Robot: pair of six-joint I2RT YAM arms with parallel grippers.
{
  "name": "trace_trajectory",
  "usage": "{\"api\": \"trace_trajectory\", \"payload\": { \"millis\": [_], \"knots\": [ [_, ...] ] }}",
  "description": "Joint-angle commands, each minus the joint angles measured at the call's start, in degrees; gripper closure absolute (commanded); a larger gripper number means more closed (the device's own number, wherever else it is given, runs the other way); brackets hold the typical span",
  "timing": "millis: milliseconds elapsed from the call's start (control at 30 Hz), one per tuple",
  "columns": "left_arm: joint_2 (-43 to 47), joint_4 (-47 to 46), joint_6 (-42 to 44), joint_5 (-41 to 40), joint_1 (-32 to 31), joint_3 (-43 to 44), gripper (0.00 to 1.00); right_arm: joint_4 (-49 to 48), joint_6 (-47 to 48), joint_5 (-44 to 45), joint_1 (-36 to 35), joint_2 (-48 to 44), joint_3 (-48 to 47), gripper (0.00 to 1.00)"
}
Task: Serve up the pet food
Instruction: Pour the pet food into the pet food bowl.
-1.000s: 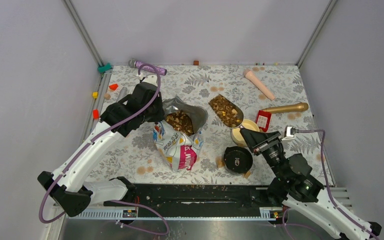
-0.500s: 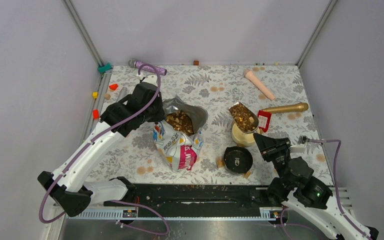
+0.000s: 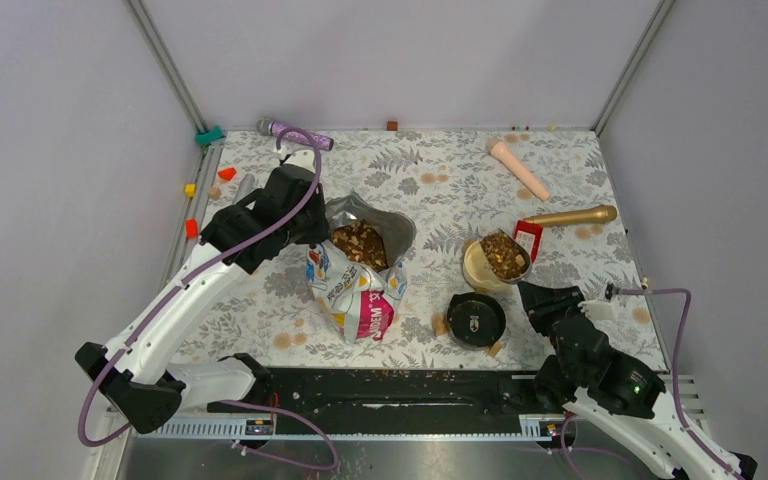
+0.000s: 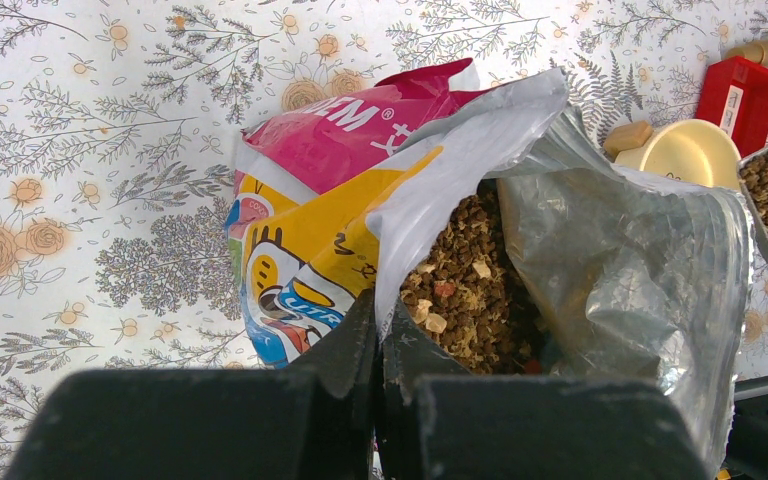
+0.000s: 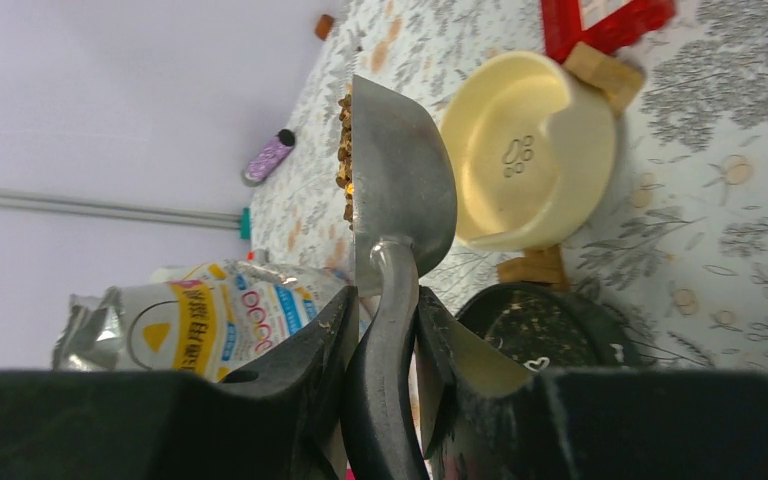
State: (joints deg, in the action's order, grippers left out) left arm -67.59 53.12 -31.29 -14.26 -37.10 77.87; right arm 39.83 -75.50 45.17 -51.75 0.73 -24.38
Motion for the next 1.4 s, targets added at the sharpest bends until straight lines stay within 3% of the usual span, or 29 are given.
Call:
{"api": "trace_trajectory", "payload": {
  "millis": [0, 367, 1367],
  "knots": [
    [-0.1, -1.9, 0.2, 0.3, 0.2, -0.4, 1.00, 4.6, -4.9, 6.0, -0.1, -9.4, -3.1, 1.00],
    [-0.4, -1.9, 0.3, 0.2, 0.3, -0.4, 1.00, 10.7, -7.1, 6.4, -0.1, -6.3, -4.7, 1.00],
    [0.9, -1.8, 0.8, -1.1, 0.3, -0.3, 1.00, 10.0, -2.8, 5.4, -0.1, 9.5, -8.2, 1.00]
  ]
}}
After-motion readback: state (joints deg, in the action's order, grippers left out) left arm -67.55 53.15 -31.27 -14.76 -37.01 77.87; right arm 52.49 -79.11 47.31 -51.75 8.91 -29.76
